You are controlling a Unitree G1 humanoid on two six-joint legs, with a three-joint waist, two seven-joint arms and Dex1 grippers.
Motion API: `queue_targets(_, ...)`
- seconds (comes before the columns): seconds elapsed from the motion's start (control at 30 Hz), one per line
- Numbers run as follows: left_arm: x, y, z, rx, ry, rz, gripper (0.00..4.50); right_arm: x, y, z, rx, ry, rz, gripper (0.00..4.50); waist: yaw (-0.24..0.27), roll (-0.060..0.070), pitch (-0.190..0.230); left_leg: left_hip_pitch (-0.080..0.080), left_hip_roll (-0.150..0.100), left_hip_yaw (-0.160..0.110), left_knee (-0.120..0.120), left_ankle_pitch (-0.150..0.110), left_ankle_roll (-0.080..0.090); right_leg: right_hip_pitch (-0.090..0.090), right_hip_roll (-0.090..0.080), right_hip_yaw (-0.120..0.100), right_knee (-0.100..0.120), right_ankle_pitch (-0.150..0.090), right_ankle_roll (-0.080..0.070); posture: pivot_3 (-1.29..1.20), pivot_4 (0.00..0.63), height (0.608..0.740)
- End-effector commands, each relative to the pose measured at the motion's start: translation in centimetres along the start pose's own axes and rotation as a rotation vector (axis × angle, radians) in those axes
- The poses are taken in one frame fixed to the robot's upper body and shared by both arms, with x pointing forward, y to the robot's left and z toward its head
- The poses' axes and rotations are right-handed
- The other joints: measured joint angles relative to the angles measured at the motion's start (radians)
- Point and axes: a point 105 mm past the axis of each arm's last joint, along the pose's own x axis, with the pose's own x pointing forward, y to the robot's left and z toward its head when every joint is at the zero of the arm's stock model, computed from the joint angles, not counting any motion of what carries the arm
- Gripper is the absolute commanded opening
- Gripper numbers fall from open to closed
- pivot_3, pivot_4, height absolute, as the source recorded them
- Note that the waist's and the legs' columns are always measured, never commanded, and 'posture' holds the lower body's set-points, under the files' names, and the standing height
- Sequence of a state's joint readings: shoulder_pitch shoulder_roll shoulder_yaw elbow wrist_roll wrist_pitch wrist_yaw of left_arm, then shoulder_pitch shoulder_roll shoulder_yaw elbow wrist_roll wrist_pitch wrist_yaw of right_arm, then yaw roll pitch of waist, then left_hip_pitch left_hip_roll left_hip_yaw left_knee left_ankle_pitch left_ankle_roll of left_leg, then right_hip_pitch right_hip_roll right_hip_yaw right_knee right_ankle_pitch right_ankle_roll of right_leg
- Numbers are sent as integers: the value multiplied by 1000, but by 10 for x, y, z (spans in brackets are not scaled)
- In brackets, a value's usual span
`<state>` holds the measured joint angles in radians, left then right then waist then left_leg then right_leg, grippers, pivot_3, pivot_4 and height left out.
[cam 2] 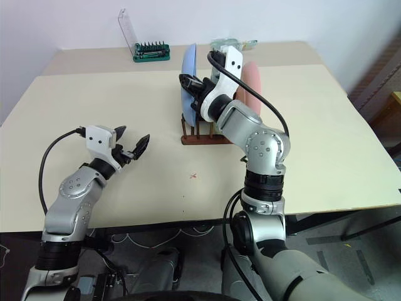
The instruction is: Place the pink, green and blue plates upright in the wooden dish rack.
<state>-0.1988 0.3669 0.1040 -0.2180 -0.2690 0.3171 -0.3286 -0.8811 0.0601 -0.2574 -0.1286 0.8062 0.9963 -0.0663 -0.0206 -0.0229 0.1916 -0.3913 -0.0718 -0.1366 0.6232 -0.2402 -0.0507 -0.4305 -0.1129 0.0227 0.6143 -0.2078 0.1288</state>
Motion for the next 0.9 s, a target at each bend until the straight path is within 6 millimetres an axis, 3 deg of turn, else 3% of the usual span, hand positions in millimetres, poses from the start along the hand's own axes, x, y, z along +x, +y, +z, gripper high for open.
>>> queue_targets(0.03,-2,-4,13,22,-49,-15,4034,1,19,15,-31,-46,57,1962,0,0,0,0,0,0,0,0,0,0,0,0,0,0,0,0,150,740)
queue_targets(0.07,-2,-4,13,21,-48,-18,4034,1,19,16,-42,-50,55,2397,0,0,0,0,0,0,0,0,0,0,0,0,0,0,0,0,150,740)
queue_targets(0.23,-2,-7,11,19,-41,-28,4034,1,19,20,-58,-57,41,2397,0,0,0,0,0,0,0,0,0,0,0,0,0,0,0,0,150,740)
queue_targets(0.33,-2,-8,11,19,-41,-35,4034,0,25,27,-161,-79,59,2397,0,0,0,0,0,0,0,0,0,0,0,0,0,0,0,0,150,740)
queue_targets(0.47,-2,-11,10,12,-38,-55,4034,-12,65,47,-495,-152,237,2397,0,1,1,0,0,0,0,0,0,0,0,0,0,0,0,0,150,740)
queue_targets(0.57,-2,-11,8,15,-31,-52,4034,-32,78,52,-763,-191,347,2397,0,1,1,0,0,0,0,0,0,0,0,0,-1,0,1,0,150,740)
queue_targets(0.63,-3,-8,6,18,-24,-44,4034,-50,68,59,-809,-200,359,2397,2,0,0,0,0,0,0,0,0,1,0,-1,-2,-1,1,0,150,740)
queue_targets(0.73,-6,-3,2,19,-10,-30,4034,-84,30,71,-817,-169,304,2397,11,-1,-1,0,0,-1,1,0,1,4,0,-1,-3,-1,1,0,150,740)
queue_targets(0.9,-9,-2,-7,20,23,-52,4034,-149,-29,60,-780,35,206,2397,22,2,1,-1,-1,2,4,-3,5,5,-2,-1,-5,-1,1,0,150,740)
